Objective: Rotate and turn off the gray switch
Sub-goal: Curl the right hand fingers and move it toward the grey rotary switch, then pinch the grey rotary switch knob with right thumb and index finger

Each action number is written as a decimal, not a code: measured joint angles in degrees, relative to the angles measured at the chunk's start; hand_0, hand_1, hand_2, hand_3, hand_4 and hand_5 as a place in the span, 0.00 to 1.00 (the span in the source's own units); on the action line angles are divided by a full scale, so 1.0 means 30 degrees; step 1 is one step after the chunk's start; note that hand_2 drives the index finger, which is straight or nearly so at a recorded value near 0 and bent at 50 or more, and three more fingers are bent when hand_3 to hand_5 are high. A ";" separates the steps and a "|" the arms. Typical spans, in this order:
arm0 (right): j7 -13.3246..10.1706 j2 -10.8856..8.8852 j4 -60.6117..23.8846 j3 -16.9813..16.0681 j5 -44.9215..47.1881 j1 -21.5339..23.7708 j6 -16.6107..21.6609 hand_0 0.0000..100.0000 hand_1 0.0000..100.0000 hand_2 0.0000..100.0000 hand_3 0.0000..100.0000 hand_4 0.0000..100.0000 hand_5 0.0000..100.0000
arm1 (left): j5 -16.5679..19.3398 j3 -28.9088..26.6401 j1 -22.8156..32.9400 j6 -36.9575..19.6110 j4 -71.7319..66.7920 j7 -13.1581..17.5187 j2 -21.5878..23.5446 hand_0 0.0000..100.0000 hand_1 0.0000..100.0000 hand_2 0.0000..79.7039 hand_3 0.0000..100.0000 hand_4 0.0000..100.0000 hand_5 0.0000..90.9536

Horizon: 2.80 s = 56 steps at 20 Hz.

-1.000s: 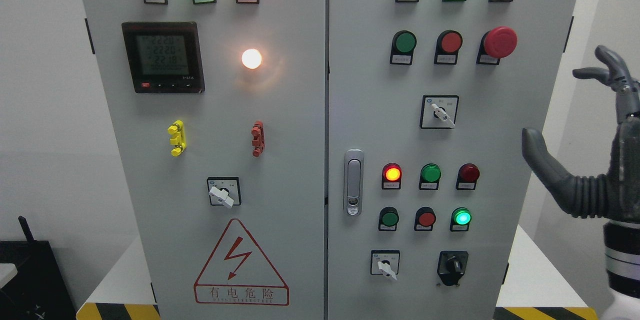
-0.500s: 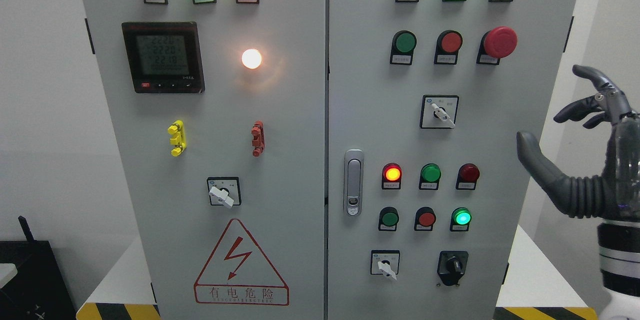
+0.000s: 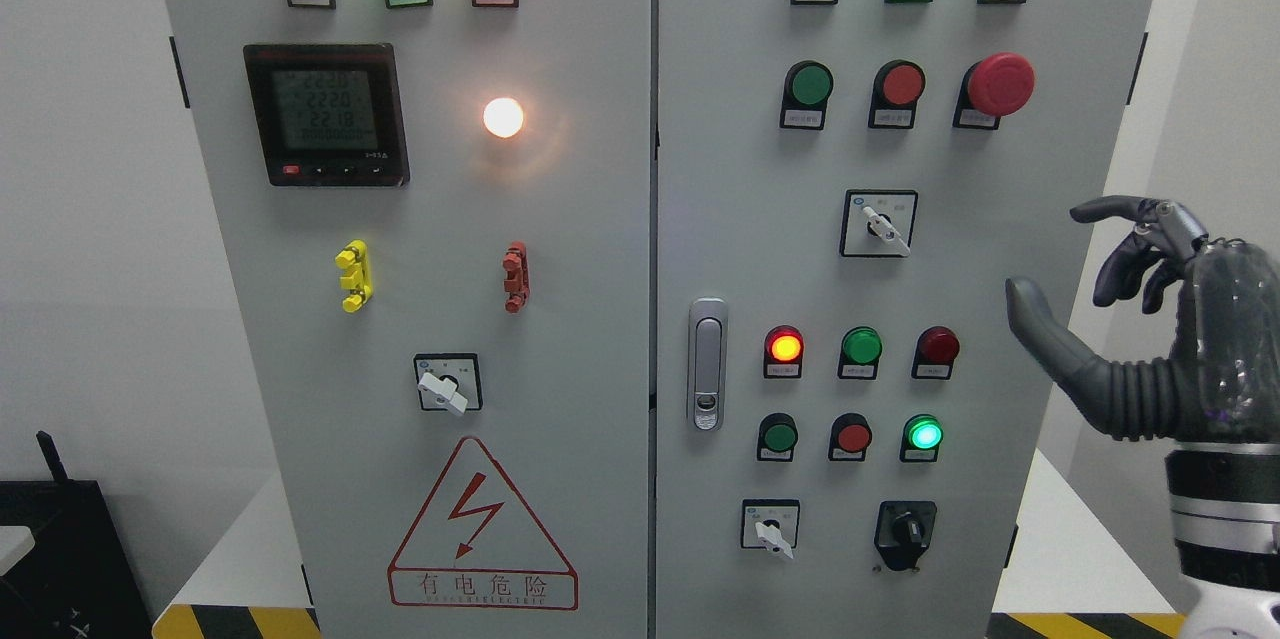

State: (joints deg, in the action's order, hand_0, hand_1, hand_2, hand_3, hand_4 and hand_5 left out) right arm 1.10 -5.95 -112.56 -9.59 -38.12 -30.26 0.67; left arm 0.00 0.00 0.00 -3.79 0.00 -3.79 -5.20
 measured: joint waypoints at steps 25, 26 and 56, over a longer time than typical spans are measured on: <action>0.0995 0.1778 0.1164 0.0529 0.0074 -0.1246 -0.3520 0.06 0.60 0.50 1.00 0.99 1.00 | 0.0000 0.0000 0.0000 0.0001 0.0001 0.0000 0.0003 0.12 0.39 0.00 0.00 0.00 0.00; 0.0943 0.1798 0.1191 0.0564 0.0069 -0.1301 -0.3543 0.05 0.61 0.50 1.00 0.99 1.00 | 0.0000 0.0000 0.0000 0.0001 0.0001 0.0000 0.0003 0.12 0.39 0.00 0.00 0.00 0.00; 0.0017 0.3765 0.2202 0.1650 -0.2138 -0.2386 -0.4381 0.06 0.56 0.56 0.99 0.98 1.00 | 0.0000 0.0000 0.0000 0.0004 0.0000 0.0000 0.0002 0.12 0.39 0.00 0.00 0.00 0.00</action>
State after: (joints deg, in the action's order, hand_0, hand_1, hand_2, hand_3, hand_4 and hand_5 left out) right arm 1.15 5.34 -105.96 -4.64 -44.54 -37.42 -12.47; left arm 0.00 0.00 0.00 -3.78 0.00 -3.79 -5.19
